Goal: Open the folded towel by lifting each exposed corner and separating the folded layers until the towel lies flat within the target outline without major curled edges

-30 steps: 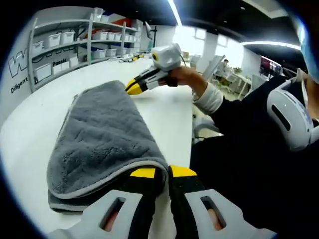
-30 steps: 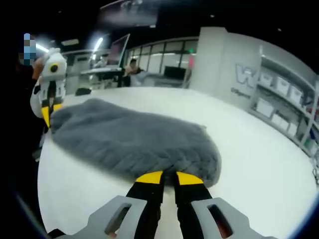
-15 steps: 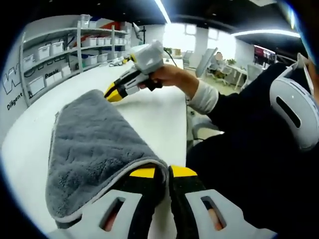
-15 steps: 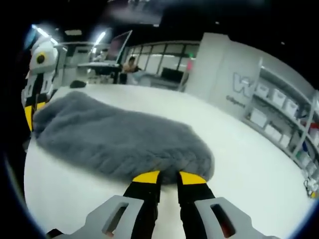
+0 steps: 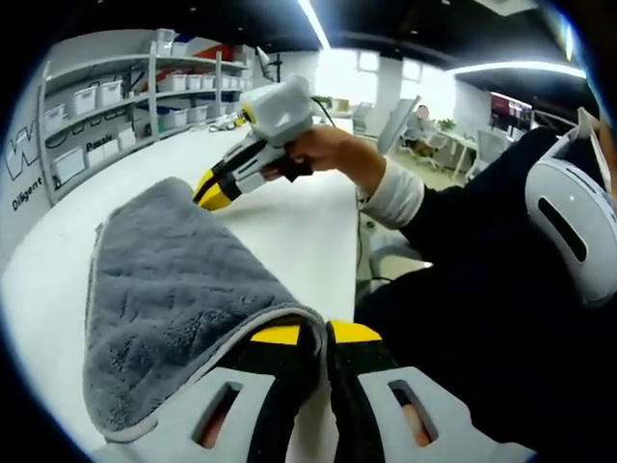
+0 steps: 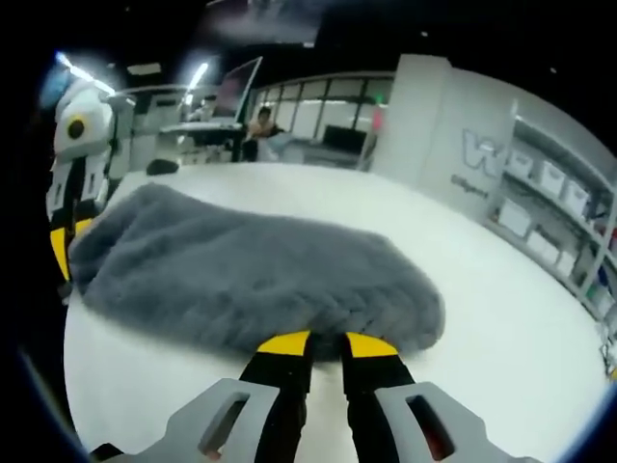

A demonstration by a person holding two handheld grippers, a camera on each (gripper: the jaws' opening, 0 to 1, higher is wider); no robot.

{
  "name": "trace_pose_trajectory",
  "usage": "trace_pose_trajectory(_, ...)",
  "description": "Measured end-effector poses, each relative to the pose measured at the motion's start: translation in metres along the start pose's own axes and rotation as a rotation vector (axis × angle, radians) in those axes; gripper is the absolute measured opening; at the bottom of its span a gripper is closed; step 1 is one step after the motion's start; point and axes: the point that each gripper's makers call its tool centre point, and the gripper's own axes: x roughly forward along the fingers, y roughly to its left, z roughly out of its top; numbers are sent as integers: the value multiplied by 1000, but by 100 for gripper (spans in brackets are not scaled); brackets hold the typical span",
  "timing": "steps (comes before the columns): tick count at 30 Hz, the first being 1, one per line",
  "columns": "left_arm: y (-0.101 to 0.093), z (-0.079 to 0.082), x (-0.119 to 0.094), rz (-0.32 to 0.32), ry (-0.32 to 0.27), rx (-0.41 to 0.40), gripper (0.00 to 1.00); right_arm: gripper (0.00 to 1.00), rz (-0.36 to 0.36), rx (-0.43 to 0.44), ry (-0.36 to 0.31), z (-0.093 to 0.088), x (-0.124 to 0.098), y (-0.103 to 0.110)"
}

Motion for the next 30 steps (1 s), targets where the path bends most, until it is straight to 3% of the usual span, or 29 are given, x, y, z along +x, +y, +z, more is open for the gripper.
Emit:
trace_pose_trajectory(9, -1, 6, 9, 18, -14, 4, 8, 9, 1, -1, 9, 1, 6, -5)
trace_pose_trajectory(16, 2, 17, 24, 53, -54, 17, 8, 10, -3, -76, 60, 9, 17, -15)
trace_pose_trajectory(19, 6, 24, 30, 84, -87, 43, 8, 10, 0, -109, 80, 16, 24, -21)
trace_pose_trajectory(21, 14, 31, 32, 136, -119, 117, 8, 11, -7, -135, 88, 19, 28, -25)
trace_pose_trajectory(30, 16, 36, 38, 172, -136, 135, 7, 11, -2, -200, 83, 22, 37, -27)
